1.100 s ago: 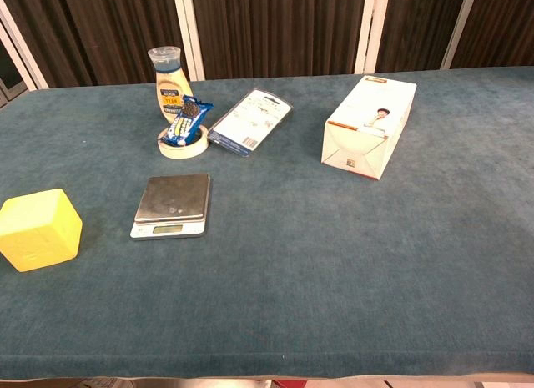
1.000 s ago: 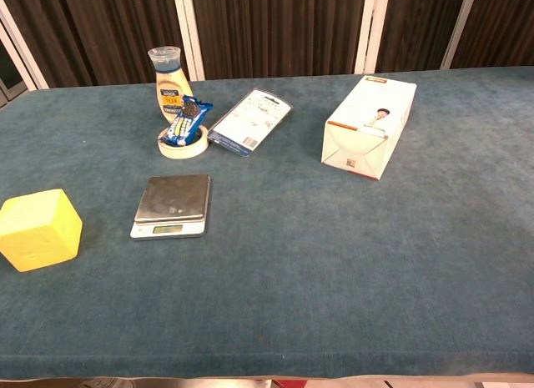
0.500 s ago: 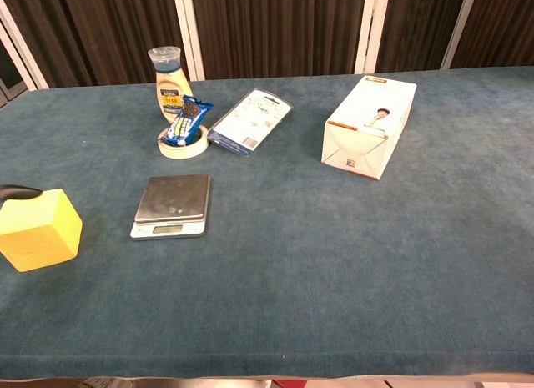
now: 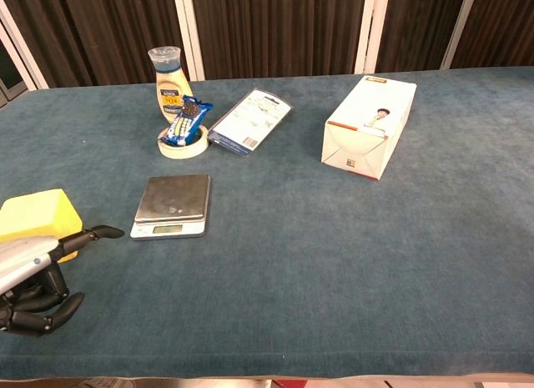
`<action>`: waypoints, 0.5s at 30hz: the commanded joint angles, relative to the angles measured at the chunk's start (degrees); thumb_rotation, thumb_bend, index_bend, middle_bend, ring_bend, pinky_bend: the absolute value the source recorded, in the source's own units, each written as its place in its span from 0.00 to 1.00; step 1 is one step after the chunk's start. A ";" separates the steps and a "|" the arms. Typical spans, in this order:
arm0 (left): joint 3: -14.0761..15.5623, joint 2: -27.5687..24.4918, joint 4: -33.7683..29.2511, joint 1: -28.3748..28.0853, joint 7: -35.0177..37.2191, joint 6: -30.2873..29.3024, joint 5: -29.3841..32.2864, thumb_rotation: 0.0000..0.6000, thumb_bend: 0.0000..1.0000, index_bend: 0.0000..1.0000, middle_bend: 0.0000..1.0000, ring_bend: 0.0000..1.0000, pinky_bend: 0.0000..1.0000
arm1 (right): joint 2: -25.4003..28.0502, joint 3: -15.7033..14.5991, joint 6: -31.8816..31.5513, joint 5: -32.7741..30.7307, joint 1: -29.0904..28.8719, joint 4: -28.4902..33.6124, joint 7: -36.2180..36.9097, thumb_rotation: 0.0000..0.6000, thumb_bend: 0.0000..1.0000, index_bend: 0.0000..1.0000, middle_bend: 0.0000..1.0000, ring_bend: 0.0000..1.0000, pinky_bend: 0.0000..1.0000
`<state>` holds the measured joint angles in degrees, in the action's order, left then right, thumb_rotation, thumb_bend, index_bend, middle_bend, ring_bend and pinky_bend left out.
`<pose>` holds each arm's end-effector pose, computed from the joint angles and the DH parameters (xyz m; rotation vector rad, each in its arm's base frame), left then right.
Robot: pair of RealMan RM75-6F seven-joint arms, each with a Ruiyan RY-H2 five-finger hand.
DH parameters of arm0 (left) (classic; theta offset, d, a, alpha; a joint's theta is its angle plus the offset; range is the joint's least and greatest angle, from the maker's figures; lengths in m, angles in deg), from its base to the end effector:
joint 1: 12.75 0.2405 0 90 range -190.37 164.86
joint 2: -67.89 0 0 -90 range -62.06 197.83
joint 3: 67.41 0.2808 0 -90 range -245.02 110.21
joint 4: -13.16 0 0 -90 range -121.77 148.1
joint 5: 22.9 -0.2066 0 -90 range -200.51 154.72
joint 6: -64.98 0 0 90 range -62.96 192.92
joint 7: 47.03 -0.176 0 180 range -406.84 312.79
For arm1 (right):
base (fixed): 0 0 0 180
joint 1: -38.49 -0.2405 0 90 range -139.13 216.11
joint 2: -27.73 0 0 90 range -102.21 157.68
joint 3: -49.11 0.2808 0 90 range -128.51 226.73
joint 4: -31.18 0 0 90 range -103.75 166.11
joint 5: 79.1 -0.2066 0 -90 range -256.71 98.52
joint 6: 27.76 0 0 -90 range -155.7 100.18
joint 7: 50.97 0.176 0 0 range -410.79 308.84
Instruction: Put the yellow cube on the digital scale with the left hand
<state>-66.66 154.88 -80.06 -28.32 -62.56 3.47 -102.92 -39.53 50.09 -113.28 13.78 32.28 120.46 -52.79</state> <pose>-0.2552 0.2253 -0.0374 -1.8102 -1.2434 -0.8284 -0.3161 -0.2144 0.1462 1.5246 -0.8310 0.9467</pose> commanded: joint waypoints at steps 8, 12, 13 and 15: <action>-3.25 5.47 1.76 -2.57 -6.73 0.85 7.55 1.00 0.58 0.10 1.00 1.00 1.00 | -0.22 -0.88 1.14 0.97 -0.48 0.38 -0.66 1.00 0.12 0.00 0.00 0.00 0.00; -3.80 6.32 2.61 -3.00 -7.46 0.42 9.13 1.00 0.58 0.11 1.00 1.00 1.00 | -0.13 -0.81 1.41 0.67 -0.58 0.50 -0.69 1.00 0.12 0.00 0.00 0.00 0.00; -3.79 6.42 2.73 -3.11 -7.63 0.42 9.39 1.00 0.57 0.11 1.00 1.00 1.00 | -0.12 -0.83 1.45 0.67 -0.59 0.50 -0.72 1.00 0.12 0.00 0.00 0.00 0.00; -3.75 6.65 2.96 -3.33 -7.96 0.28 9.79 1.00 0.57 0.11 1.00 1.00 1.00 | -0.10 -0.88 1.54 0.67 -0.62 0.52 -0.72 1.00 0.12 0.00 0.00 0.00 0.00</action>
<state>-70.40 161.43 -77.19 -31.56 -70.43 3.83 -93.24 -39.63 49.21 -111.73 14.45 31.66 120.97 -53.51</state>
